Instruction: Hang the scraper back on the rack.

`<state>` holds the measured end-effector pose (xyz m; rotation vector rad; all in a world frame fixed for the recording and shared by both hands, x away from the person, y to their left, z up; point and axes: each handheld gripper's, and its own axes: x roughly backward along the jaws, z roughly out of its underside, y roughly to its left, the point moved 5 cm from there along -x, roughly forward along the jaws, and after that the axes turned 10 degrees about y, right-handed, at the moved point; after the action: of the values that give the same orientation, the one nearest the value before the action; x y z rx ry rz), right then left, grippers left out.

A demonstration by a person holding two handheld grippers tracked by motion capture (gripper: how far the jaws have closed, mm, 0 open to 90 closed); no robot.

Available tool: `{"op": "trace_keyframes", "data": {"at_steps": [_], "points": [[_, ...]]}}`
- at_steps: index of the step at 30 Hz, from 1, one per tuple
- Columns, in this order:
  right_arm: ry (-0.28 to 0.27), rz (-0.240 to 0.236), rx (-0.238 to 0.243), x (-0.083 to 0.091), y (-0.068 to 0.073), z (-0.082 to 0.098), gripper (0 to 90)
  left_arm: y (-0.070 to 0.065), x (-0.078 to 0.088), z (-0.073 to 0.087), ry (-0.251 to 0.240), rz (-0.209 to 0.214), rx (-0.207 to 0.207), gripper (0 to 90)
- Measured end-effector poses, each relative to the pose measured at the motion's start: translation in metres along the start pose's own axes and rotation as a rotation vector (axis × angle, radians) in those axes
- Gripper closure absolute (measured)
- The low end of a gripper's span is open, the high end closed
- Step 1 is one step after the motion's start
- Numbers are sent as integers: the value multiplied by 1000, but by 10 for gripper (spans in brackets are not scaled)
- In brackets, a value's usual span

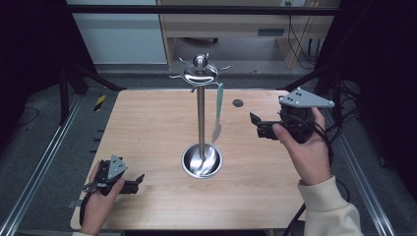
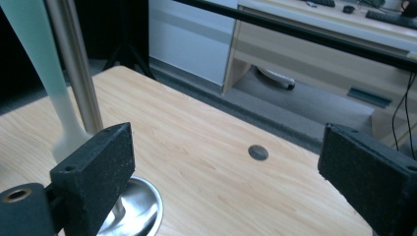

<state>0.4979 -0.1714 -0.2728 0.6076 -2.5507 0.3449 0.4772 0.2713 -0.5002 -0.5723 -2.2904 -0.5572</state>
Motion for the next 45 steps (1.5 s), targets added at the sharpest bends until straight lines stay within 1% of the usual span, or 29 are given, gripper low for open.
{"op": "trace_keyframes", "data": {"at_steps": [4,8,9,10,12,13,14,15,16,17,18,20,22,23,26,28,29,30,31,34,36,38,39,41,42,44,45], "points": [[25,14,-10,-6,-1,19,88,0,1,0,-8,-1,3,23],[53,-1,-16,-14,3,36,94,1,1,0,-11,-2,6,24],[53,-1,-16,-14,3,36,94,1,1,0,-11,-2,6,23],[62,-5,-18,-17,5,44,94,1,1,0,-11,-1,7,23],[69,-10,-23,-20,7,51,94,1,1,0,-11,-4,5,23],[69,-10,-23,-20,7,51,94,1,1,0,-11,-4,5,23],[72,-9,-22,-22,8,55,94,1,2,0,-11,-3,6,23],[78,-14,-26,-25,9,63,94,1,2,0,-11,-3,7,23],[78,-14,-26,-25,9,63,94,1,2,0,-11,-4,7,23],[90,-22,-31,-28,10,70,95,1,2,0,-10,-4,7,23],[96,-24,-36,-30,11,74,95,1,2,1,-10,-5,8,23],[100,-27,-38,-32,11,77,95,1,1,1,-8,-6,8,23],[114,-32,-44,-35,11,86,96,0,1,1,-7,-5,5,23],[114,-32,-44,-35,11,86,96,0,1,1,-6,-6,5,23],[134,-35,-44,-40,12,94,100,0,1,1,0,-7,5,23],[156,-49,-38,-49,17,105,101,0,1,1,-1,-7,6,23],[156,-49,-38,-49,17,105,101,0,1,1,-1,-6,5,23],[176,-58,-39,-55,21,112,101,0,1,1,-2,-6,4,23],[176,-58,-39,-55,21,112,101,0,1,1,-2,-5,4,23],[199,-51,-28,-65,24,121,102,-1,1,1,0,-4,4,23],[201,-49,-33,-66,25,123,104,-1,1,1,-1,-4,5,23],[214,-52,-32,-70,27,128,104,-1,1,1,1,-3,3,23],[229,-57,-26,-73,28,133,105,-1,1,1,0,-5,5,23],[235,-57,-27,-75,29,135,105,-1,1,1,0,-5,4,23],[243,-58,-24,-79,29,139,106,-1,1,1,1,-5,3,23],[247,-59,-24,-81,29,141,106,-1,0,1,2,-5,2,23],[254,-57,-32,-85,29,145,106,-1,0,1,3,-5,2,23]]}}
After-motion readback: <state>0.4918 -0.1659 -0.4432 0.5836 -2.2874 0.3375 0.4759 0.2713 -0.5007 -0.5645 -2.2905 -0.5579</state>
